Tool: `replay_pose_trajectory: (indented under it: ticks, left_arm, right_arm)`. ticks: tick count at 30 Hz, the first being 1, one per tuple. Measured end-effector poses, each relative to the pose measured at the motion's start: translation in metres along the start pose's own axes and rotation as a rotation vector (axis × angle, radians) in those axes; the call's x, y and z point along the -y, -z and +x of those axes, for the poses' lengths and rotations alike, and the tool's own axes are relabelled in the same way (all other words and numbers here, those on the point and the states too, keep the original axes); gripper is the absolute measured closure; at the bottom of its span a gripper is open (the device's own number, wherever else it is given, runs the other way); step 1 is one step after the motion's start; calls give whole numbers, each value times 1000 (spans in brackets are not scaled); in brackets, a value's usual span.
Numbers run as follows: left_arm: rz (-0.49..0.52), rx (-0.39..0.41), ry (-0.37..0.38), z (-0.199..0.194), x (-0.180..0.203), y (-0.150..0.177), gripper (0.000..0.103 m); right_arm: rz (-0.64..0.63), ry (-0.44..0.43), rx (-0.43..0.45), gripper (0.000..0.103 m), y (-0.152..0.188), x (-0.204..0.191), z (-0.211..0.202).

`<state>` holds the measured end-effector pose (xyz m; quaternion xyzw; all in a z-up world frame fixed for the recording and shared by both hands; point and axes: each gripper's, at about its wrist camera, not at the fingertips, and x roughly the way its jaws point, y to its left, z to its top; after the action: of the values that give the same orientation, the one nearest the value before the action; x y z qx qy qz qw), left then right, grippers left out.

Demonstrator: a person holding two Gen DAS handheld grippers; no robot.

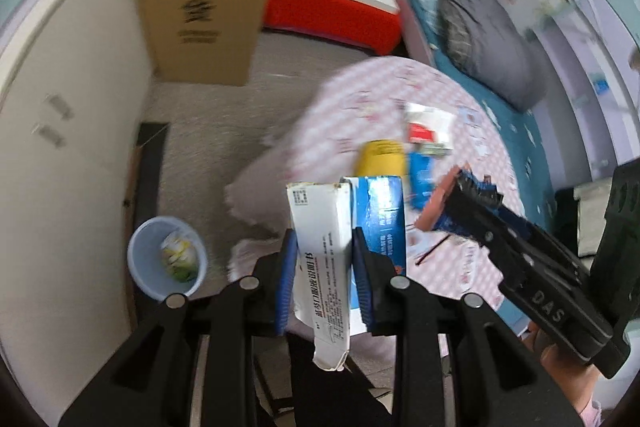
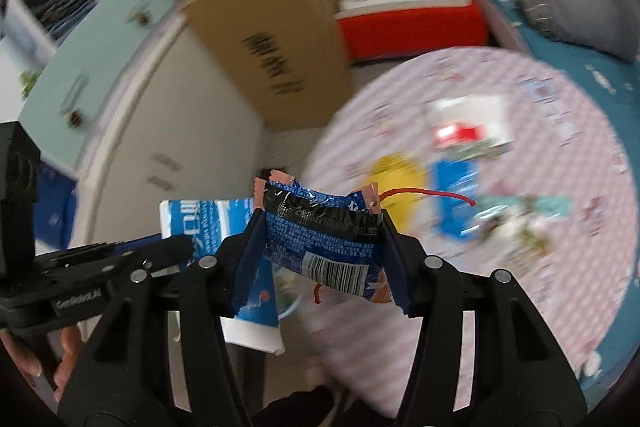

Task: Collect trash
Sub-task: 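Carry both items to the bin while the right tool opens, dropping the snack bag in, then open the left tool over the bin to drop the white box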

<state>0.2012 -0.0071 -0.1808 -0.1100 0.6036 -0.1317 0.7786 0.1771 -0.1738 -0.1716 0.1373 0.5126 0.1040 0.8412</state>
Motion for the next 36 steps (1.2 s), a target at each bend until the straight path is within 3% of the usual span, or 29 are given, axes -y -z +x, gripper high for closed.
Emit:
replay_pose_trajectory:
  ticks: [7, 15, 19, 24, 36]
  left_arm:
    - [-157, 18, -130, -50, -137, 50, 77]
    - [-361, 17, -245, -81, -269, 98, 77]
    - [-424, 4, -282, -86, -307, 114, 77]
    - [-454, -20, -291, -80, -330, 124, 76]
    - [-389, -61, -263, -54, -312, 108, 76]
  right_arm:
    - [-90, -143, -134, 49, 46, -126, 54]
    - [-250, -182, -226, 48, 78, -232, 111]
    - [-282, -163, -261, 34, 90, -257, 136]
    - [-305, -118, -298, 32, 95, -265, 161]
    - [-267, -103, -264, 31, 84, -247, 143]
